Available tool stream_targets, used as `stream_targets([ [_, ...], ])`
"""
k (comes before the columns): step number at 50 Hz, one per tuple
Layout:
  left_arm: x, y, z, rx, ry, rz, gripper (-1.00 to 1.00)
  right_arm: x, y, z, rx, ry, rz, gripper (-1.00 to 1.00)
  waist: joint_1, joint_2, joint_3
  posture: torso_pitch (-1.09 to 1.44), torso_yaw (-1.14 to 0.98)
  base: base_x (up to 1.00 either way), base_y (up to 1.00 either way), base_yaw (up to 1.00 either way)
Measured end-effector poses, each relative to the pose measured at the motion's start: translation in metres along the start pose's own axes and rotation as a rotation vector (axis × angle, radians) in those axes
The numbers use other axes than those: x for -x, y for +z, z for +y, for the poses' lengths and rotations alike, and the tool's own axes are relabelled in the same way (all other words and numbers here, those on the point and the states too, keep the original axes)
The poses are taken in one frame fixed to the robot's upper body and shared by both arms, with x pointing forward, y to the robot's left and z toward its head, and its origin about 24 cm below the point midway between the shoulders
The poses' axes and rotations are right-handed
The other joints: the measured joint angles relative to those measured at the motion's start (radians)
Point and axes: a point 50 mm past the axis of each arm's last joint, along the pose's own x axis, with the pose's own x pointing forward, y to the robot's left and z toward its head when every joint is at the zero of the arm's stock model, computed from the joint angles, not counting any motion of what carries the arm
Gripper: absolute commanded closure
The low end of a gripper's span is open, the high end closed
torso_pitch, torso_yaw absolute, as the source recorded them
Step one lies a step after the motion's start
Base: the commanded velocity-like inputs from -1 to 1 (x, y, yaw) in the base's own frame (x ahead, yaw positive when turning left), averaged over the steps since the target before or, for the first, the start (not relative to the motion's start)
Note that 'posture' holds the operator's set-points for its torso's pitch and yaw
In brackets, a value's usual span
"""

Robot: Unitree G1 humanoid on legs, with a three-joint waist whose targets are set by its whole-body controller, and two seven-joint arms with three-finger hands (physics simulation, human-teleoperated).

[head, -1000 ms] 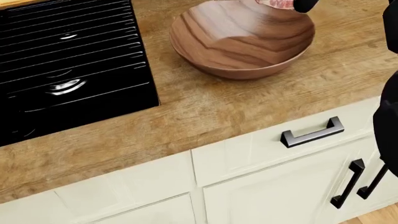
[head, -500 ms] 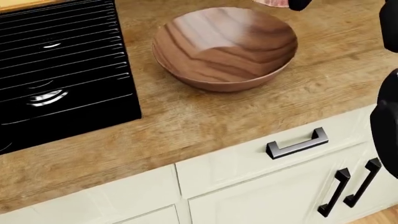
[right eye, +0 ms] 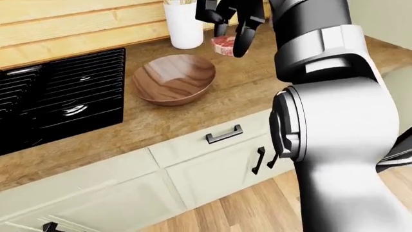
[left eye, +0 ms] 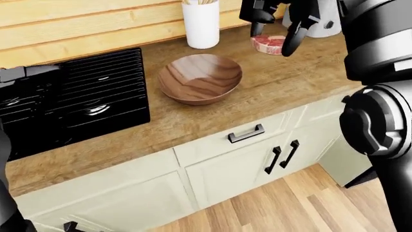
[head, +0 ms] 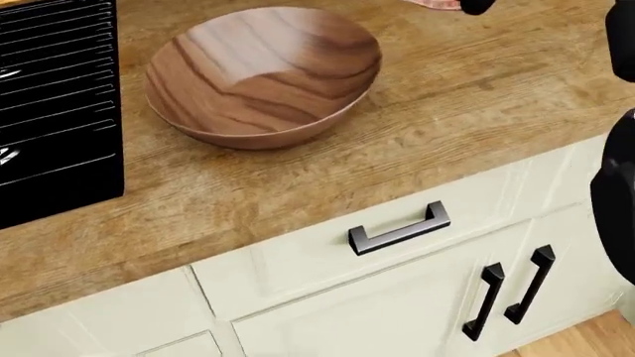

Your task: Pick the lamb chop from the pan and place it in the bowl.

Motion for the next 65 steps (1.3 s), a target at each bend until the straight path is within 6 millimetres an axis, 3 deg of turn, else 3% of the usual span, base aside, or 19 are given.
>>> stream_targets([
  [2, 0.002, -0.005, -0.004, 0.011, -0.016, 0.016, -1.00, 0.000, -0.006, 0.002, -0.011, 0.001, 0.010, 1.00, -0.011, 0.015, 0.011, 0.00, 0.00, 0.06, 0.00, 0.00],
  [6, 0.001, -0.012, -0.008, 0.012, -0.041, 0.058, -1.00, -0.007, -0.017, 0.009, -0.043, 0.049, 0.050, 1.00, -0.011, 0.012, -0.013, 0.00, 0.00, 0.09, 0.00, 0.00],
  [11, 0.000, -0.001, -0.005, 0.009, -0.026, 0.004, -1.00, 0.001, -0.003, 0.000, -0.005, 0.006, 0.016, 1.00, -0.011, 0.068, -0.008, 0.00, 0.00, 0.11, 0.00, 0.00],
  [13, 0.000, 0.003, -0.003, 0.006, -0.021, -0.013, -1.00, 0.003, 0.002, -0.002, 0.008, -0.007, 0.002, 1.00, -0.012, 0.092, -0.017, 0.00, 0.00, 0.11, 0.00, 0.00],
  [21, 0.000, -0.004, 0.000, 0.004, 0.000, 0.023, -1.00, -0.004, 0.002, 0.003, 0.003, 0.029, -0.001, 1.00, -0.012, 0.023, -0.009, 0.00, 0.00, 0.12, 0.00, 0.00],
  [25, 0.000, -0.003, -0.001, 0.004, -0.004, 0.017, -1.00, -0.001, 0.004, 0.000, 0.010, 0.012, -0.007, 1.00, -0.005, -0.033, -0.016, 0.00, 0.00, 0.12, 0.00, 0.00],
  [32, 0.001, -0.008, -0.006, 0.012, -0.033, 0.036, -1.00, -0.004, -0.007, 0.005, -0.021, 0.033, 0.026, 1.00, -0.011, -0.002, -0.013, 0.00, 0.00, 0.12, 0.00, 0.00],
  [36, 0.001, -0.002, -0.003, 0.010, -0.022, 0.008, -1.00, -0.001, -0.002, 0.002, -0.005, 0.014, 0.009, 1.00, -0.010, 0.045, -0.005, 0.00, 0.00, 0.12, 0.00, 0.00],
  [38, 0.001, 0.000, -0.003, 0.009, -0.022, -0.002, -1.00, 0.000, 0.000, 0.000, -0.002, 0.007, 0.005, 1.00, -0.015, 0.081, -0.011, 0.00, 0.00, 0.12, 0.00, 0.00],
  [39, 0.000, 0.001, -0.003, 0.007, -0.020, -0.005, -1.00, -0.001, 0.001, 0.000, 0.002, 0.005, 0.001, 1.00, -0.015, 0.086, -0.015, 0.00, 0.00, 0.11, 0.00, 0.00],
  [40, 0.001, 0.000, -0.001, 0.007, -0.013, -0.004, -1.00, -0.003, 0.003, 0.002, 0.003, 0.012, -0.004, 1.00, -0.010, 0.072, -0.010, 0.00, 0.00, 0.12, 0.00, 0.00],
  [43, 0.001, -0.007, 0.002, 0.007, 0.008, 0.031, -1.00, -0.010, 0.003, 0.007, 0.002, 0.047, -0.007, 1.00, -0.005, 0.063, -0.006, 0.00, 0.00, 0.12, 0.00, 0.00],
  [48, 0.000, -0.003, 0.001, 0.005, 0.000, 0.020, -1.00, -0.003, 0.005, 0.002, 0.009, 0.021, -0.008, 1.00, -0.010, 0.019, -0.012, 0.00, 0.00, 0.12, 0.00, 0.00],
  [52, -0.001, 0.001, -0.001, 0.005, -0.007, 0.001, -1.00, 0.001, 0.009, -0.002, 0.020, -0.003, -0.018, 1.00, -0.004, -0.042, -0.024, 0.00, 0.00, 0.12, 0.00, 0.00],
  [54, 0.001, -0.001, -0.004, 0.014, -0.020, 0.007, -1.00, 0.001, 0.003, -0.001, 0.007, -0.001, -0.009, 1.00, -0.018, -0.020, -0.019, 0.00, 0.00, 0.11, 0.00, 0.00],
  [56, 0.001, -0.005, -0.007, 0.015, -0.035, 0.026, -1.00, -0.001, -0.004, 0.002, -0.011, 0.014, 0.011, 1.00, -0.020, -0.022, -0.019, 0.00, 0.00, 0.04, 0.00, 0.00],
  [58, 0.001, -0.004, -0.005, 0.012, -0.030, 0.023, -1.00, 0.000, -0.002, 0.001, -0.009, 0.013, 0.011, 1.00, -0.021, -0.008, -0.001, 0.00, 0.00, 0.00, 0.00, 0.00],
  [62, 0.000, -0.001, -0.003, 0.010, -0.022, 0.008, -1.00, 0.000, 0.002, 0.000, -0.007, 0.006, -0.011, 1.00, -0.030, 0.056, 0.017, 0.00, 0.00, 0.00, 0.00, 0.00],
  [65, 0.001, -0.003, -0.001, 0.010, -0.015, 0.014, -1.00, -0.008, 0.001, 0.005, -0.002, 0.021, -0.032, 1.00, -0.032, 0.048, 0.021, 0.00, 0.00, 0.00, 0.00, 0.00],
])
